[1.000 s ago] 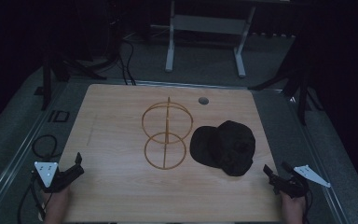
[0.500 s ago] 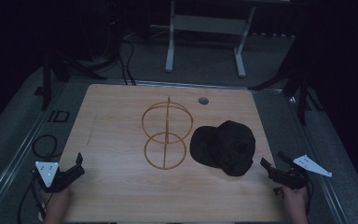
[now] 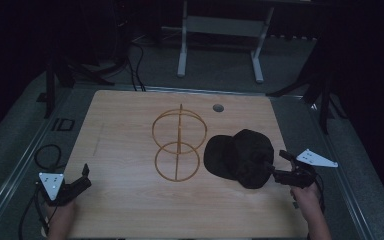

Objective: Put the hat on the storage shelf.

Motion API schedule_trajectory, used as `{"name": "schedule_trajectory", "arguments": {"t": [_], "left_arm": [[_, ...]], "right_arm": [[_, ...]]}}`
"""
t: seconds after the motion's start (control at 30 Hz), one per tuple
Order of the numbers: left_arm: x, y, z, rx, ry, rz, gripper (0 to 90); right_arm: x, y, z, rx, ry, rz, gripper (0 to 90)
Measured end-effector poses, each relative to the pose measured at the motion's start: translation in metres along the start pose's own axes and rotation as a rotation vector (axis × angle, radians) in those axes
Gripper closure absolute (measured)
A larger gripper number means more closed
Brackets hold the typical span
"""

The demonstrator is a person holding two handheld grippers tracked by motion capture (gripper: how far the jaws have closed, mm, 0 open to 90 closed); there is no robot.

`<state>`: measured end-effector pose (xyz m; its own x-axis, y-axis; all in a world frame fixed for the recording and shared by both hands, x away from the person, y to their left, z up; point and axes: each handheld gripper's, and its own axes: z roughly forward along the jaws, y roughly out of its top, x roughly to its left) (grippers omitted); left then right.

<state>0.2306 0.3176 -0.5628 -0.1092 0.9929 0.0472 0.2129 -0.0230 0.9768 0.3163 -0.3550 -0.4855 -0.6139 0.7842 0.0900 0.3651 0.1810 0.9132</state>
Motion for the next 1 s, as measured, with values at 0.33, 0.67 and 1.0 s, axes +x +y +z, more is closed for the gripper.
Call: {"name": "schedule_trajectory", "arguments": {"t": [0.33, 0.67, 1.0], "left_arm": [[0.0, 0.0, 0.0, 0.001, -0.005, -0.005, 1.8], [0.0, 0.0, 0.0, 0.007, -0.007, -0.001, 1.8], [0.0, 0.0, 0.001, 0.009, -0.007, -0.003, 1.8]], "right_arm": [[0.0, 0.014, 0.026, 0.048, 0.019, -0.094, 13.0], [-0.013, 0.015, 0.049, 0.181, 0.071, -0.152, 21.8], [-0.007, 0.01, 0.052, 0.229, 0.065, -0.195, 60.4]]}}
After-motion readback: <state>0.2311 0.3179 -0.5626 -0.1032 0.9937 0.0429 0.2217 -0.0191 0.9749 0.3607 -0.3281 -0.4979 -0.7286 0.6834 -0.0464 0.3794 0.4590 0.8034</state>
